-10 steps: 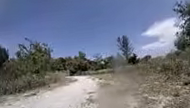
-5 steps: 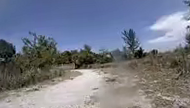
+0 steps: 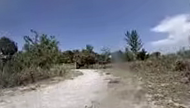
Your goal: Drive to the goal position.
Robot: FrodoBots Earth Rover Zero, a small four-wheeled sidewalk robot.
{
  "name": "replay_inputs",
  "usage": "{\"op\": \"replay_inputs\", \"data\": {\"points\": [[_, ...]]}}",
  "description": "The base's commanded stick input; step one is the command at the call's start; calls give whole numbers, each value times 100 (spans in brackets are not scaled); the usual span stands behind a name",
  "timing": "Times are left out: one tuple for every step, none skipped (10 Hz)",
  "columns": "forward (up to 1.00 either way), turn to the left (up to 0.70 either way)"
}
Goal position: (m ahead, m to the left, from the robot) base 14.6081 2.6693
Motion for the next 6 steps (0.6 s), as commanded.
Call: {"op": "replay_inputs", "data": {"points": [[45, 2], [45, 2], [45, 2], [45, 2], [45, 2], [45, 2]]}}
